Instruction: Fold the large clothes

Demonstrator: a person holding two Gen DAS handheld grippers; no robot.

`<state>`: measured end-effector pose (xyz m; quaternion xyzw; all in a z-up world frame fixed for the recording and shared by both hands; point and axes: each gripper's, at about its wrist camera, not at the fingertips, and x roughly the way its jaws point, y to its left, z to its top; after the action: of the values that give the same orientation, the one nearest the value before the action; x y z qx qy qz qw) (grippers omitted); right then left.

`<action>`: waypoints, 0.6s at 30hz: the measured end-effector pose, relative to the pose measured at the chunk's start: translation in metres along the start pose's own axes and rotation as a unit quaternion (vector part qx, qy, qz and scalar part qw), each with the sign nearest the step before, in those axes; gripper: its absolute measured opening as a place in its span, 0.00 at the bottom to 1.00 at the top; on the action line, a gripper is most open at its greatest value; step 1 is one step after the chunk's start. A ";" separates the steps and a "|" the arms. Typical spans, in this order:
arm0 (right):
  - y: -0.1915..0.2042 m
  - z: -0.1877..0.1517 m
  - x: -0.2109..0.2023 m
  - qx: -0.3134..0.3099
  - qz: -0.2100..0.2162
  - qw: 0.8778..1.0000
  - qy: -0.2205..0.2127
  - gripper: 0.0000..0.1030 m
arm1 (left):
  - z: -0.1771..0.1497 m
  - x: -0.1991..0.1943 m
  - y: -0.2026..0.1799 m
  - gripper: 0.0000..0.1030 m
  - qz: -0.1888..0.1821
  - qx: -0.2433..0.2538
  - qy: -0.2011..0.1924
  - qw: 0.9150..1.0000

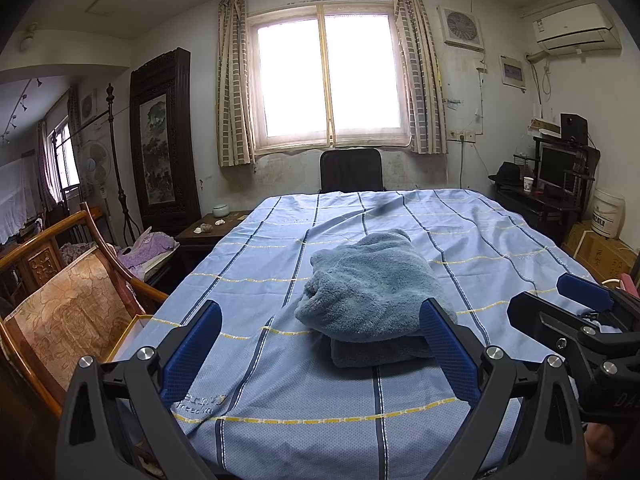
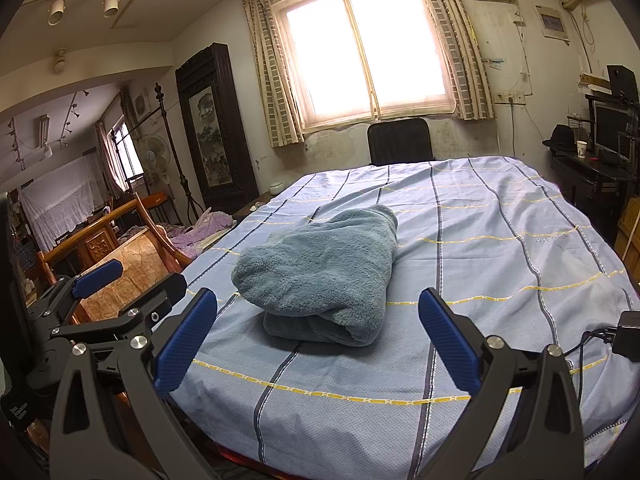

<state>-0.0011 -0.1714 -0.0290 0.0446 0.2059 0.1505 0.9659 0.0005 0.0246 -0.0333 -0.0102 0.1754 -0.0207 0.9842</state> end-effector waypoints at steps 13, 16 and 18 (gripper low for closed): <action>0.000 0.000 0.000 0.001 0.000 1.000 0.002 0.95 | -0.004 0.001 0.002 0.96 -0.001 0.000 0.005 1.000; 0.001 -0.002 0.001 0.002 0.001 1.000 0.002 0.95 | -0.006 0.002 0.006 0.96 -0.006 -0.002 0.009 1.000; 0.003 -0.003 0.001 0.002 0.002 1.000 0.004 0.95 | -0.007 0.003 0.008 0.96 -0.008 -0.004 0.012 1.000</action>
<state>-0.0021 -0.1679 -0.0323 0.0469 0.2098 0.1525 0.9646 0.0014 0.0321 -0.0415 -0.0151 0.1873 -0.0285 0.9818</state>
